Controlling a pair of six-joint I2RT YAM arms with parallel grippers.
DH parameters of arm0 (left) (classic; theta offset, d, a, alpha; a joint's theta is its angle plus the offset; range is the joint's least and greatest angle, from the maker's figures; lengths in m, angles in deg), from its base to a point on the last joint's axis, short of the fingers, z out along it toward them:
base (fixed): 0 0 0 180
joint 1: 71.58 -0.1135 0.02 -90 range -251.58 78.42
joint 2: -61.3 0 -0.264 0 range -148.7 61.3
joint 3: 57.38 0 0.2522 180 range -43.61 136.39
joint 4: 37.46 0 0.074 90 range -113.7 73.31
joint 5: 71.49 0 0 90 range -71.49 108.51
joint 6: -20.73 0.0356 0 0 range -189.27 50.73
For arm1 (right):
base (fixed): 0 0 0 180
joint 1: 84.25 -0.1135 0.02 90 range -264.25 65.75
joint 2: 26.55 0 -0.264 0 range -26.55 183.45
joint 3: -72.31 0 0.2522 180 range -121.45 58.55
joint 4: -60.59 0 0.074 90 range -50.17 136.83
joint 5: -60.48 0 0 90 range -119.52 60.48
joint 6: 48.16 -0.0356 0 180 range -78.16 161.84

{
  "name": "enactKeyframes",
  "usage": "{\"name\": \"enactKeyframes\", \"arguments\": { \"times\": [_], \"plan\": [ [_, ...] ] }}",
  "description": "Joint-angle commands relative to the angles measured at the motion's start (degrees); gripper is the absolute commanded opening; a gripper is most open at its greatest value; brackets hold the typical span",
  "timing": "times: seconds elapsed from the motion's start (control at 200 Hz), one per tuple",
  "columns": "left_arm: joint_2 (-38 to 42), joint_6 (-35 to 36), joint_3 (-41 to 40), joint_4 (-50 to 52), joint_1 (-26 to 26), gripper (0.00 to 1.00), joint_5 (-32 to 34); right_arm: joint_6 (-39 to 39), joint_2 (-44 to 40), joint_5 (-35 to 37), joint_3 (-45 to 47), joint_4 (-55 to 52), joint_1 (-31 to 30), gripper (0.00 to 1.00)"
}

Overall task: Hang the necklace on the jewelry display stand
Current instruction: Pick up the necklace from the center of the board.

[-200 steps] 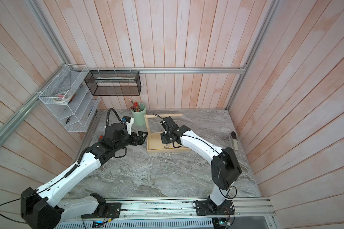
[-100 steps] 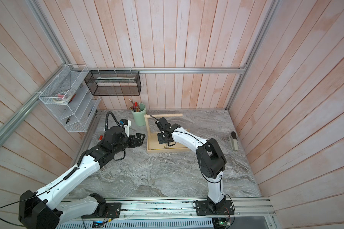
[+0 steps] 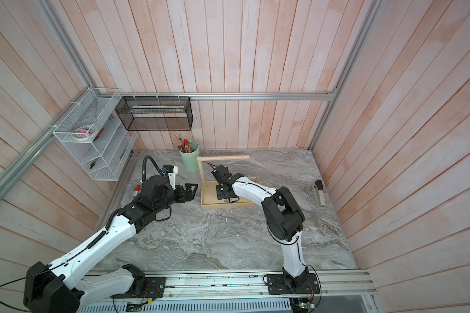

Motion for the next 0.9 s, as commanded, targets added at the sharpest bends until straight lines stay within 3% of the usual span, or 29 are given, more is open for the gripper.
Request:
{"name": "enactKeyframes", "arguments": {
  "times": [0.0, 0.15, 0.6, 0.895],
  "plan": [
    [1.29, -0.95, -0.97, -1.70, -0.41, 0.96, 0.40, -1.89, 4.04, 0.44, 0.24, -1.05, 0.16, 0.57],
    [1.69, -1.07, -1.44, -1.96, -0.71, 0.96, 0.42, -2.65, 5.61, -0.06, 0.33, -0.70, 0.50, 0.55],
    [1.66, -1.12, -2.77, -3.56, -1.46, 0.96, -0.17, 1.20, -0.44, 19.68, 3.56, 3.76, -5.52, 0.55],
    [1.90, -1.13, -3.18, -3.37, -2.01, 0.96, -0.46, -2.89, 1.97, 12.91, 6.07, 3.45, -5.01, 0.57]
  ]
}}
